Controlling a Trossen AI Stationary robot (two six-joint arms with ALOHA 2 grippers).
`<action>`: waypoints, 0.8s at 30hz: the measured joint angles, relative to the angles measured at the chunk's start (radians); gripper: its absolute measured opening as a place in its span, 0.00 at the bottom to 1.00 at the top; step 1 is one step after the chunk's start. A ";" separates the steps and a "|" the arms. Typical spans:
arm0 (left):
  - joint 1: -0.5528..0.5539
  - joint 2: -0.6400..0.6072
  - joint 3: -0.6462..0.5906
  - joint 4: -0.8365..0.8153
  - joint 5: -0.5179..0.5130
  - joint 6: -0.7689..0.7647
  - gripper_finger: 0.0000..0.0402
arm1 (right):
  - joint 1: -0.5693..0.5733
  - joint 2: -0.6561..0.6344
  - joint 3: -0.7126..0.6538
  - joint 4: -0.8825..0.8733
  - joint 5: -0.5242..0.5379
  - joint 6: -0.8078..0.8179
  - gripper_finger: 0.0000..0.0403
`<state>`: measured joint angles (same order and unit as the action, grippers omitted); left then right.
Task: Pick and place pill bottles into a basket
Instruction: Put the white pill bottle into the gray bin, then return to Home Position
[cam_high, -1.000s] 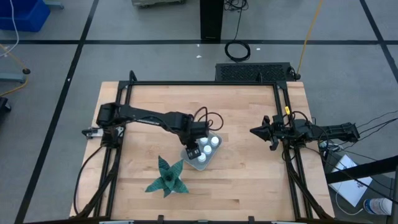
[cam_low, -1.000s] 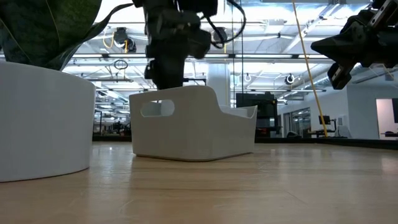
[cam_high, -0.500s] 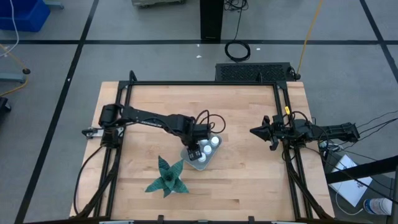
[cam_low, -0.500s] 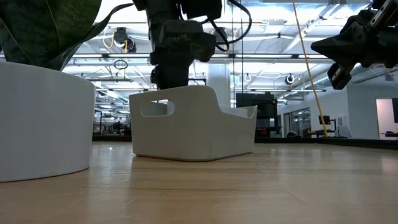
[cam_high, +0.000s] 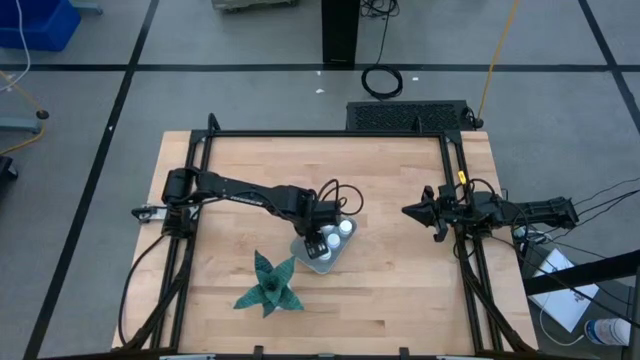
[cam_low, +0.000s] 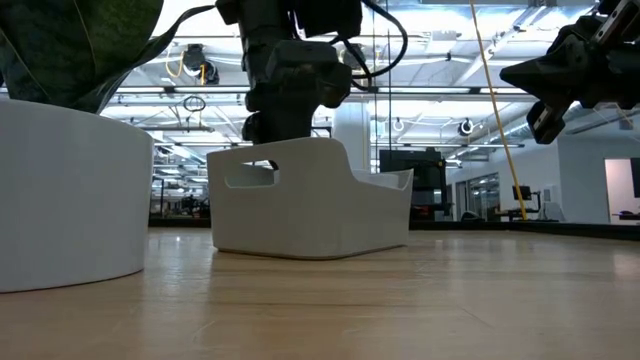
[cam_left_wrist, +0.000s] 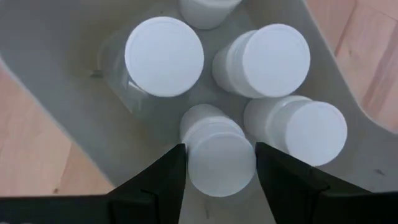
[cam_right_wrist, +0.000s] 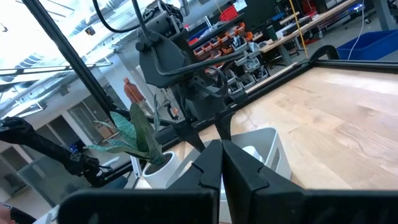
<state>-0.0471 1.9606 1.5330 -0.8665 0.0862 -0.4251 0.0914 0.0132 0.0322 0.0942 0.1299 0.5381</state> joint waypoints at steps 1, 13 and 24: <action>0.000 0.000 0.000 0.000 0.004 0.000 0.51 | 0.000 0.000 0.000 0.000 0.000 0.000 0.01; 0.001 -0.023 0.000 -0.021 0.051 -0.003 0.67 | 0.000 0.000 0.000 0.000 0.000 0.000 0.01; -0.006 -0.176 0.000 -0.039 0.052 0.053 0.34 | 0.000 0.000 0.000 -0.001 0.000 0.000 0.01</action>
<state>-0.0532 1.7846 1.5326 -0.9055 0.1383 -0.3719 0.0914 0.0132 0.0322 0.0937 0.1299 0.5380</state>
